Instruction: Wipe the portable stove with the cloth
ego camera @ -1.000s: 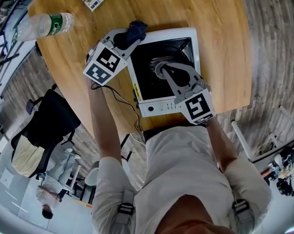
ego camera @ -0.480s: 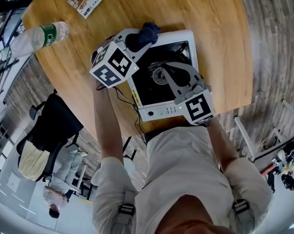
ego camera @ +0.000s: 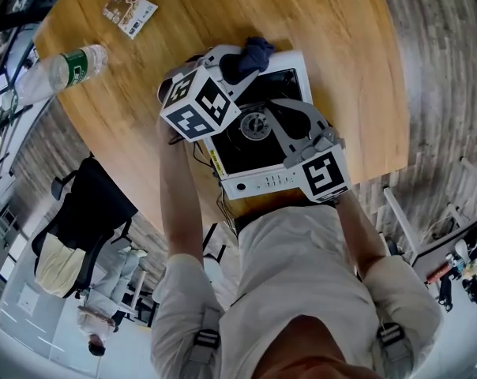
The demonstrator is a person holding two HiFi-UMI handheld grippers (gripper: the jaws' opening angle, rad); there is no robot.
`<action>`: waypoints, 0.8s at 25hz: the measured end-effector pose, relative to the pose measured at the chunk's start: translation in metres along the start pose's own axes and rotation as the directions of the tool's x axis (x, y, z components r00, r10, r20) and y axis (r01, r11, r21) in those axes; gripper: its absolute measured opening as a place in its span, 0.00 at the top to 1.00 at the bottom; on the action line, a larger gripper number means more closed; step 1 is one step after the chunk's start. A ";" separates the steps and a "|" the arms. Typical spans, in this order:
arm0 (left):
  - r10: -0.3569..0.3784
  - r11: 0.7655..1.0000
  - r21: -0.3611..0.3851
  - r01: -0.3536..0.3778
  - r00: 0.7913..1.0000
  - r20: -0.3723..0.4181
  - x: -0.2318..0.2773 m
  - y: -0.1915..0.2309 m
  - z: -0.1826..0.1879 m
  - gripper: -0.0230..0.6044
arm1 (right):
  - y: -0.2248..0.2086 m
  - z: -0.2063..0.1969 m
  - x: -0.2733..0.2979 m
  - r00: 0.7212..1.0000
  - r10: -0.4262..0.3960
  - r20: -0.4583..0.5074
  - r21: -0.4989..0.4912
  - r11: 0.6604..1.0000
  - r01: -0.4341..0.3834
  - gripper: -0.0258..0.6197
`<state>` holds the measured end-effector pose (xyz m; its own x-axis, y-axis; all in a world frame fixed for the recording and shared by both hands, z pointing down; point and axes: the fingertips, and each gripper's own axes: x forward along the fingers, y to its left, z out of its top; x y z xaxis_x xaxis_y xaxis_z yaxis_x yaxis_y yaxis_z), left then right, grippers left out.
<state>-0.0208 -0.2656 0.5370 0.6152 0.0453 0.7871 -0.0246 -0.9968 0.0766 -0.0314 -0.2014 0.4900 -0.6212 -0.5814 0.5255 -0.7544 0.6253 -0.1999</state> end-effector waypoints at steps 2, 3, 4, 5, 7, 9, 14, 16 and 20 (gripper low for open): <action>-0.003 1.000 0.006 0.003 1.000 0.001 0.004 0.000 0.005 0.81 | -0.002 0.000 -0.003 1.000 -0.005 0.002 0.002 1.000 0.005 0.93; -0.006 1.000 0.008 0.006 1.000 0.002 0.006 0.000 0.007 0.81 | -0.003 -0.001 -0.004 1.000 -0.007 0.000 0.003 1.000 0.007 0.93; -0.009 1.000 0.010 0.009 1.000 0.005 0.008 0.000 0.010 0.81 | -0.004 -0.002 -0.005 1.000 -0.009 -0.003 0.004 1.000 0.009 0.93; -0.011 1.000 0.012 0.011 1.000 0.007 0.010 -0.001 0.012 0.81 | -0.005 -0.004 -0.007 1.000 -0.011 -0.005 0.006 1.000 0.011 0.93; -0.015 1.000 0.022 0.015 1.000 0.008 0.014 -0.002 0.017 0.81 | -0.008 -0.005 -0.009 1.000 -0.016 -0.006 0.008 1.000 0.016 0.93; -0.019 0.999 0.038 0.019 1.000 0.009 0.019 -0.004 0.024 0.81 | -0.010 -0.006 -0.012 1.000 -0.021 -0.008 0.008 1.000 0.021 0.93; -0.034 0.996 0.079 0.034 0.999 0.003 0.032 -0.010 0.038 0.81 | -0.015 -0.006 -0.016 0.999 -0.035 -0.004 0.006 0.999 0.035 0.93; -0.035 0.995 0.098 0.035 0.999 -0.004 0.036 -0.012 0.043 0.81 | -0.018 -0.005 -0.019 0.999 -0.044 0.000 0.009 0.999 0.044 0.93; -0.039 0.990 0.135 0.039 0.999 -0.009 0.046 -0.013 0.056 0.81 | -0.023 -0.006 -0.025 0.998 -0.065 0.000 0.015 0.998 0.065 0.93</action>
<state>0.0513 -0.2540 0.5379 0.6085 0.0844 0.7891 0.1065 -0.9940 0.0242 0.0028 -0.1973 0.4865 -0.5711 -0.6206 0.5373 -0.7960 0.5786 -0.1777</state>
